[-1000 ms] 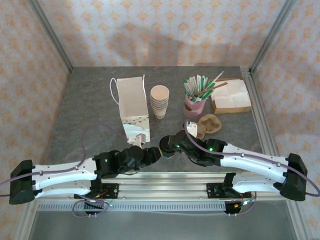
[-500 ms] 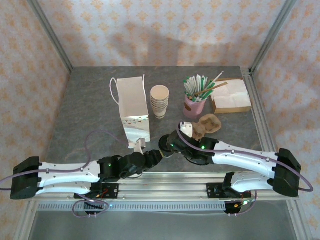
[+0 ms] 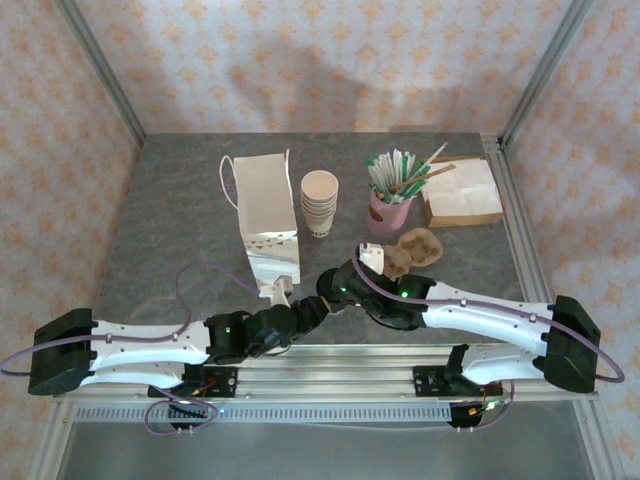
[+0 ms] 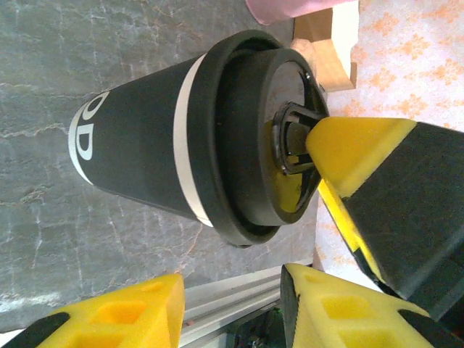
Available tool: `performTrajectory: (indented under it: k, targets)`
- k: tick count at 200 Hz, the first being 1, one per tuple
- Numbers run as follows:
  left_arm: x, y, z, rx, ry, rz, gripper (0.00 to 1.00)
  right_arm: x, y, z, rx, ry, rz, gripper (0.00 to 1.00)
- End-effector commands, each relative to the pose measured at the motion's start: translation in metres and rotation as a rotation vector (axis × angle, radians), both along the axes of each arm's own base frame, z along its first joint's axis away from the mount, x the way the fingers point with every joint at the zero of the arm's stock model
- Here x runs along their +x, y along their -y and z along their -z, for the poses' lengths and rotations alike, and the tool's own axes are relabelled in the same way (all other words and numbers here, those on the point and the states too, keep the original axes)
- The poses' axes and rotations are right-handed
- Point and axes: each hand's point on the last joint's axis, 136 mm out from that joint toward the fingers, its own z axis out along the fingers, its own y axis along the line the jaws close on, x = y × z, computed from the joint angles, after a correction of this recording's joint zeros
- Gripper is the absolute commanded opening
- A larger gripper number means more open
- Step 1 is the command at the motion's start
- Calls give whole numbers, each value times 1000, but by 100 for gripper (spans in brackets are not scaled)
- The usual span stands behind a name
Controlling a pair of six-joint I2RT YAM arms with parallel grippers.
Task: Pack the takeout coffee
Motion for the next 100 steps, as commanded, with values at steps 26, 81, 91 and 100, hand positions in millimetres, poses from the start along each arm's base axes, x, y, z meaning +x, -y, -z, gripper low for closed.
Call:
performTrajectory:
  k: [26, 81, 91, 100]
  targets:
    - [8, 1, 3, 14, 18, -47, 40, -3, 5, 14, -22, -40, 17, 46]
    - [10, -5, 14, 35, 12, -71, 40, -6, 4, 18, -16, -56, 16, 46]
    - [10, -6, 13, 30, 18, -75, 40, -6, 5, 19, -18, -59, 18, 46]
    - [11, -7, 12, 22, 16, -83, 40, -6, 6, 19, -15, -62, 21, 45]
